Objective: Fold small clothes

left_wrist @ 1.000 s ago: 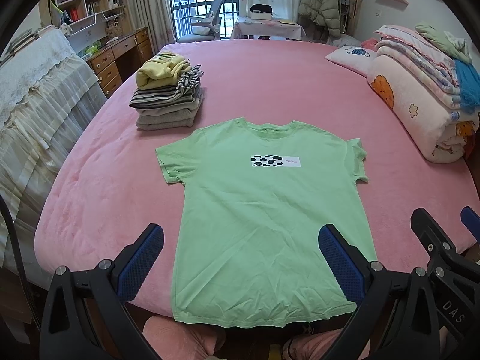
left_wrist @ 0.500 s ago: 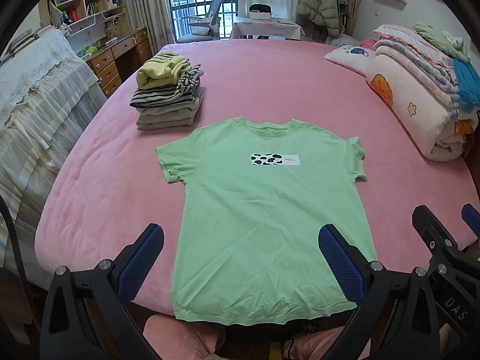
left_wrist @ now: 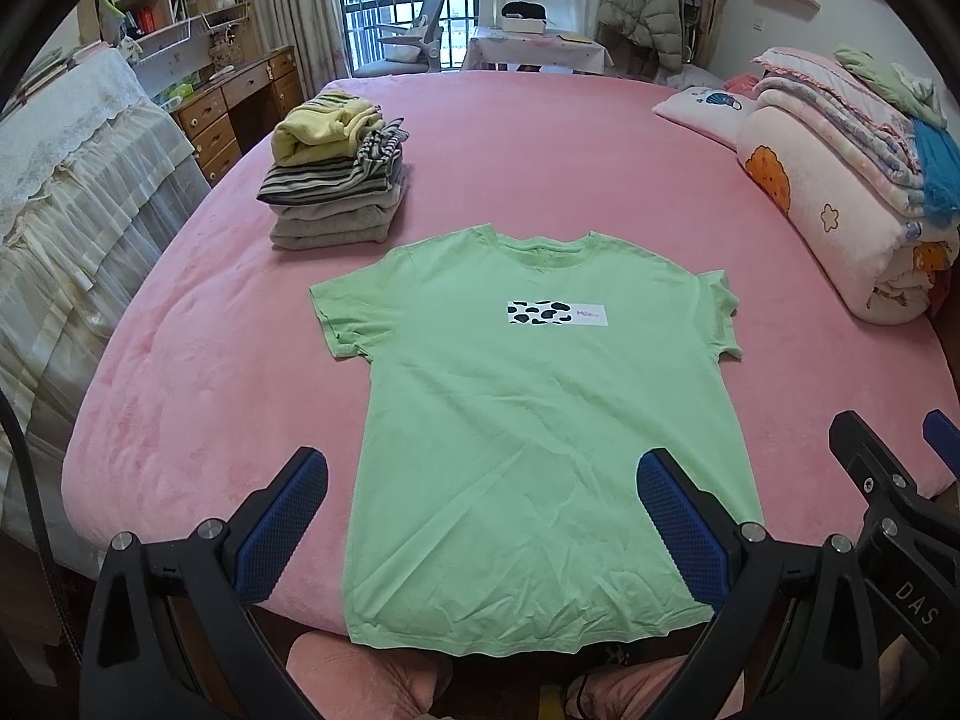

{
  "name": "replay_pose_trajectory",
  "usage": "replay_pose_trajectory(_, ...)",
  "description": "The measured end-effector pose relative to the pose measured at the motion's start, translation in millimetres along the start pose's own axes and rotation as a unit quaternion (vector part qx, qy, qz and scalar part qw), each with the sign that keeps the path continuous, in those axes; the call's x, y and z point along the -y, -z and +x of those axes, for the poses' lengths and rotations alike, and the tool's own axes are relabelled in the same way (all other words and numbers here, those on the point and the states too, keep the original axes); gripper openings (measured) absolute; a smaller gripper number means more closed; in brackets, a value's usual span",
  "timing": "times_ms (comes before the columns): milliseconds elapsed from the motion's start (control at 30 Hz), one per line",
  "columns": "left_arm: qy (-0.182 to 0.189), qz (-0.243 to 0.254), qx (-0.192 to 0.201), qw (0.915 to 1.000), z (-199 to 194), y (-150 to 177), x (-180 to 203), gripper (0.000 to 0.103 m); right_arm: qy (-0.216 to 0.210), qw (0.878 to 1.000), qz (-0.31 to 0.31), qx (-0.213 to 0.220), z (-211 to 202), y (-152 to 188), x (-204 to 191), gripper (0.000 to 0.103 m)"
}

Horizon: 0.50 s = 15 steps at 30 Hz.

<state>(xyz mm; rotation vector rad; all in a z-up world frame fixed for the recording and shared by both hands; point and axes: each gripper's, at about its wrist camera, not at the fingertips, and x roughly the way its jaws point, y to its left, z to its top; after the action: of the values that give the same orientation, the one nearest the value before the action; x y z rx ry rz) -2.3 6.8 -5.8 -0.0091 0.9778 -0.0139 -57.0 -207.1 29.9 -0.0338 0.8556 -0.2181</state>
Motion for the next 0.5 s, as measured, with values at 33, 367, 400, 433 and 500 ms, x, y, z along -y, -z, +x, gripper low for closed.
replay_pose_trajectory(33,0.007,-0.003,-0.002,1.0,4,-1,-2,0.102,0.001,1.0,-0.001,-0.001,4,0,-1,0.103)
replay_pose_trajectory(367,0.034,-0.013,-0.029,0.9989,61,-26,-7,0.102,-0.007,1.0,0.004,-0.026,54,-11,3,0.103)
replay_pose_trajectory(400,0.033,-0.012,-0.031,0.9989,68,-30,-5,0.102,-0.003,1.0,0.004,-0.027,61,-14,5,0.103)
replay_pose_trajectory(433,0.032,-0.014,-0.033,0.9988,76,-35,-5,0.102,0.003,1.0,0.003,-0.027,68,-16,7,0.103)
replay_pose_trajectory(500,0.034,-0.018,-0.036,0.9986,89,-42,-3,0.102,0.005,1.0,0.007,-0.029,80,-20,11,0.103)
